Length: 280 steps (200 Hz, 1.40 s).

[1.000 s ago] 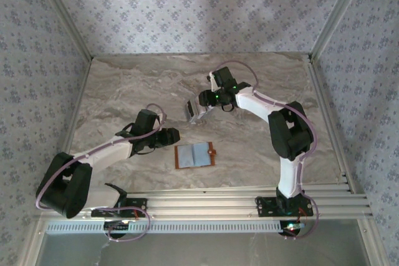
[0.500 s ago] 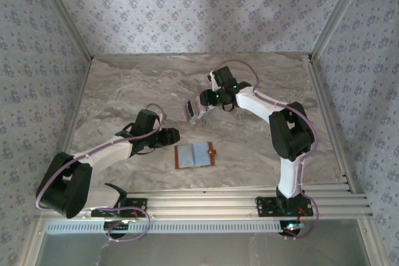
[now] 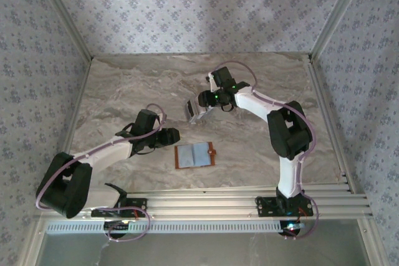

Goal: Put the credit cards into the card holder
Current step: Pick up the credit card from the storage box.

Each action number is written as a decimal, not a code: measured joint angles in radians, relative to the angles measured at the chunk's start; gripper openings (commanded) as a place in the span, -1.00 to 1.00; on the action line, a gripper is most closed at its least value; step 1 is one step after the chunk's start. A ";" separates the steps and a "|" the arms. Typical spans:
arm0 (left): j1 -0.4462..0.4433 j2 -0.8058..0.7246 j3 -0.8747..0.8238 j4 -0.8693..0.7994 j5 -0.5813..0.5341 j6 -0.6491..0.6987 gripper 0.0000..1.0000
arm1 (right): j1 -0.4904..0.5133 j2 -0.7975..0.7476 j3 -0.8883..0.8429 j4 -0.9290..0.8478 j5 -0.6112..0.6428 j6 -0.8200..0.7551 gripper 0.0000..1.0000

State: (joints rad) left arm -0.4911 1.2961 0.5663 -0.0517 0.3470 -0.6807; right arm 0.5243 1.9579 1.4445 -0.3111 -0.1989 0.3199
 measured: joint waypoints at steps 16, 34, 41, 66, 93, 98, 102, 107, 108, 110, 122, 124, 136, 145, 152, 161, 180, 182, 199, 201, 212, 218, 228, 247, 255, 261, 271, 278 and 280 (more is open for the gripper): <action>0.000 0.000 0.000 0.000 0.000 0.000 0.05 | 0.004 0.000 0.000 0.000 0.000 0.000 0.13; 0.000 0.000 0.000 0.000 0.000 0.000 0.05 | 0.009 0.000 0.000 0.000 0.000 0.000 0.13; 0.000 0.000 0.000 0.000 0.000 0.000 0.05 | 0.011 0.000 0.000 0.000 0.000 0.000 0.13; 0.000 0.000 0.000 0.000 0.000 0.000 0.05 | 0.022 -0.004 0.000 -0.002 0.001 -0.001 0.12; 0.000 0.000 0.000 0.000 0.000 0.000 0.05 | 0.039 -0.016 0.000 -0.011 0.014 -0.012 0.13; 0.000 0.000 0.000 0.000 0.000 0.000 0.05 | 0.042 -0.019 0.000 -0.014 0.019 -0.015 0.13; 0.000 0.000 0.000 0.000 0.000 0.000 0.05 | 0.046 -0.021 0.002 -0.016 0.024 -0.017 0.13; 0.000 0.000 0.000 0.000 0.000 0.000 0.05 | 0.048 -0.023 0.004 -0.019 0.029 -0.019 0.13; 0.000 0.000 0.000 0.000 0.000 0.000 0.05 | 0.050 -0.023 0.005 -0.020 0.031 -0.019 0.13; 0.000 0.000 0.000 0.000 0.000 0.000 0.05 | 0.051 -0.023 0.006 -0.023 0.033 -0.020 0.13; 0.000 0.000 0.000 0.000 0.000 0.000 0.05 | 0.060 -0.023 0.017 -0.031 0.047 -0.023 0.13; 0.000 0.000 0.000 0.000 0.000 0.000 0.05 | 0.060 -0.023 0.018 -0.032 0.049 -0.023 0.13; 0.000 0.000 0.000 0.000 0.000 0.000 0.06 | 0.066 -0.023 0.027 -0.039 0.057 -0.026 0.13; 0.000 0.000 0.000 0.000 0.000 0.000 0.06 | 0.069 -0.023 0.032 -0.042 0.058 -0.026 0.13; 0.000 0.000 0.000 0.000 0.000 0.000 0.06 | 0.070 -0.023 0.034 -0.042 0.057 -0.026 0.13; 0.000 0.000 0.000 0.000 0.000 0.000 0.06 | 0.070 -0.023 0.035 -0.043 0.054 -0.026 0.13; 0.000 0.000 0.000 0.000 0.000 0.000 0.06 | 0.069 -0.023 0.036 -0.049 0.041 -0.027 0.13; 0.000 0.000 0.000 0.000 0.000 0.000 0.06 | 0.069 -0.022 0.037 -0.050 0.038 -0.027 0.13; 0.000 0.000 0.000 0.000 0.000 0.000 0.06 | 0.061 -0.018 0.041 -0.052 0.014 -0.026 0.13; 0.000 0.000 0.000 0.000 0.000 0.000 0.06 | 0.060 -0.018 0.041 -0.052 0.011 -0.026 0.13; 0.000 0.000 0.000 0.000 0.000 0.000 0.06 | 0.054 -0.011 0.043 -0.052 -0.008 -0.026 0.13; 0.000 0.000 0.000 0.000 0.000 0.000 0.06 | 0.050 -0.008 0.045 -0.052 -0.018 -0.025 0.12; 0.000 0.000 0.000 0.000 0.000 0.000 0.06 | 0.043 -0.003 0.045 -0.052 -0.030 -0.023 0.11; 0.000 0.000 0.000 0.000 0.000 0.000 0.06 | 0.030 0.003 0.045 -0.048 -0.061 -0.018 0.08; 0.000 0.000 0.000 0.000 0.000 0.000 0.06 | 0.026 0.007 0.045 -0.045 -0.073 -0.017 0.07; 0.000 0.000 0.000 0.000 0.000 0.000 0.06 | 0.023 0.011 0.045 -0.043 -0.081 -0.014 0.06; 0.000 0.000 0.000 0.000 0.000 0.000 0.06 | 0.018 0.016 0.045 -0.041 -0.092 -0.013 0.03; 0.000 0.000 0.000 0.000 0.000 0.000 0.06 | 0.016 0.020 0.045 -0.039 -0.101 -0.010 0.01; 0.000 0.000 0.000 0.000 0.000 0.000 0.06 | 0.015 0.021 0.045 -0.038 -0.103 -0.010 0.01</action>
State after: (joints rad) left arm -0.4908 1.2961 0.5663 -0.0517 0.3470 -0.6804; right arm 0.5392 1.9785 1.4895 -0.3492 -0.3019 0.3103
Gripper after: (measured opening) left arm 0.528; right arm 0.520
